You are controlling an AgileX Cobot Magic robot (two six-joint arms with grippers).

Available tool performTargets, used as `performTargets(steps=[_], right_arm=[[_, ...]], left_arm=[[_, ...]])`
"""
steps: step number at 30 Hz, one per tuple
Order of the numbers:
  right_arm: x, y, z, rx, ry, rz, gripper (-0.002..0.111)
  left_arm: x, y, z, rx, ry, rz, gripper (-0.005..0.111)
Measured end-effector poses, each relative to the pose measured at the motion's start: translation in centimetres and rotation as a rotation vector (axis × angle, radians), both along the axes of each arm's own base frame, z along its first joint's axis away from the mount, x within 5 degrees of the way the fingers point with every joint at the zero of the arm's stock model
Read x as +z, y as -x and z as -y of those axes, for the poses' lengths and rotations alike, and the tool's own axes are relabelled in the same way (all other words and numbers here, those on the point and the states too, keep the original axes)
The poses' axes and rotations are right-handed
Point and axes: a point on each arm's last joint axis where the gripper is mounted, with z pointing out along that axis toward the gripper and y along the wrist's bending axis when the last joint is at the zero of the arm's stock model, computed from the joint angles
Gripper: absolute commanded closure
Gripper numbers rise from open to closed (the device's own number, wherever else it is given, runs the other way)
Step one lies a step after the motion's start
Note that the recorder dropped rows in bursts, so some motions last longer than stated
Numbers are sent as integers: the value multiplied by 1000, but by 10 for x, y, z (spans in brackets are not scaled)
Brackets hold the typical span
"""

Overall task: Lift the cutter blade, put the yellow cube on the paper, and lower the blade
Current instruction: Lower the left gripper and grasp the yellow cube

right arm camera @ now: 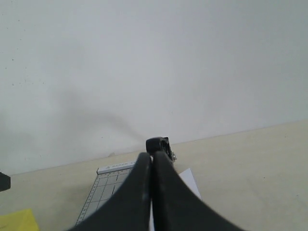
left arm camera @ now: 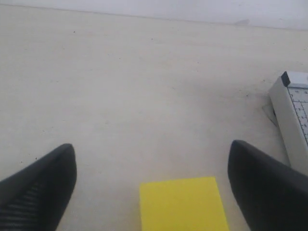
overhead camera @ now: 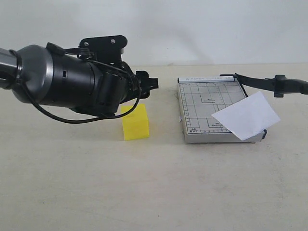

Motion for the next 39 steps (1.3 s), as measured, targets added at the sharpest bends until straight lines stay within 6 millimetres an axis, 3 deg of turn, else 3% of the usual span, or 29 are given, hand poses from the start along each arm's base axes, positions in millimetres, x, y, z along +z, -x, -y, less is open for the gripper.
performTargets(steps=[9, 25, 39], right_arm=[[0, 0, 0, 0, 0, 0, 108], [0, 0, 0, 0, 0, 0, 108], [0, 0, 0, 0, 0, 2, 108]], left_arm=[[-23, -5, 5, -32, 8, -54, 26], [-33, -24, 19, -34, 27, -47, 26], [-52, -26, 20, -33, 3, -78, 26]])
